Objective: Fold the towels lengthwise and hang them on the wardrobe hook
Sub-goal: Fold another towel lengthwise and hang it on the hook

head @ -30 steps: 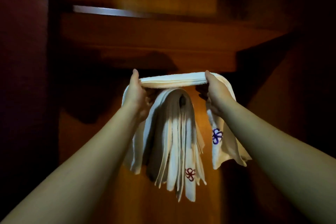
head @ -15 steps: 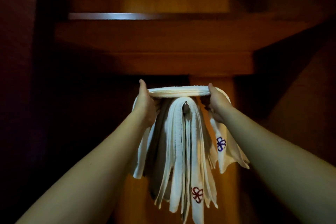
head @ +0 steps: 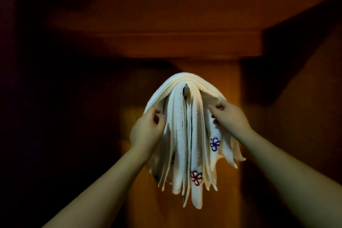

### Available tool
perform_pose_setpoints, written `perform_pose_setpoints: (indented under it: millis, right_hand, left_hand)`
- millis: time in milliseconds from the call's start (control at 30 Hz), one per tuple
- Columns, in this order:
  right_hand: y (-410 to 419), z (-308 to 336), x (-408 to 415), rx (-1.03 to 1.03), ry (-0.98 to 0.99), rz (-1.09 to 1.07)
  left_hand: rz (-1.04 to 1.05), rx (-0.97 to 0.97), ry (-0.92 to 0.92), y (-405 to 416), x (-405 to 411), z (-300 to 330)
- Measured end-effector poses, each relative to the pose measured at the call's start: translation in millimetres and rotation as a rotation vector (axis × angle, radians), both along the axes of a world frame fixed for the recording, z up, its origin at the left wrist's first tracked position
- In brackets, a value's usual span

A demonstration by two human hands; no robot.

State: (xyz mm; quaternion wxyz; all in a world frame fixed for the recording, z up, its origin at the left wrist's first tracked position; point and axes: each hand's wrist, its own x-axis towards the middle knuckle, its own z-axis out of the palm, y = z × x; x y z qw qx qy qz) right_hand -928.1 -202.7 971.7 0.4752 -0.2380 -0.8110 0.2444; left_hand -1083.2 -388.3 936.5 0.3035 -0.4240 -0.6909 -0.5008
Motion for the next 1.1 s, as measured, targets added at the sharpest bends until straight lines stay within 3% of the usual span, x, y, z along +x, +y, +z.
perform_pose_setpoints:
  millis: [67,100,200,300,400,533,633,767,900,1100]
  right_hand:
    - [3,-8,-5,0.247,0.011,-0.244]
    - [8,-13,-8,0.315,0.044,-0.325]
    - [21,-23,-16,0.316,0.119,-0.439]
    - [29,-31,-19,0.05,0.134,-0.307]
    - [36,-42,-17,-0.155,0.011,-0.149]
    - [42,-60,-8,-0.093,0.089,-0.167]
    - [49,-77,-10,0.034,-0.094,-0.222]
    - [33,-107,-26,-0.043,-0.091,-0.104]
    - [16,-130,-37,-0.168,-0.082,-0.011]
    - [1,-155,-40,-0.246,-0.081,0.206]
  left_hand:
    - [0.277,-0.002,0.284,7,-8,-6]
    - [0.337,0.001,0.321,11,-12,-8]
    - [0.35,-0.034,0.1,20,-23,-9]
    - [0.155,-0.022,-0.245,19,-36,-12]
    - [0.057,-0.02,-0.411,12,-45,-23]
    - [0.169,-0.005,-0.264,4,-50,-40]
    - [0.231,-0.046,-0.2,2,-50,-53]
    - [0.045,-0.093,-0.315,25,-25,-79]
    - [-0.185,0.024,-0.502,45,-10,-105]
    - [-0.3,0.093,-0.639,49,-11,-130]
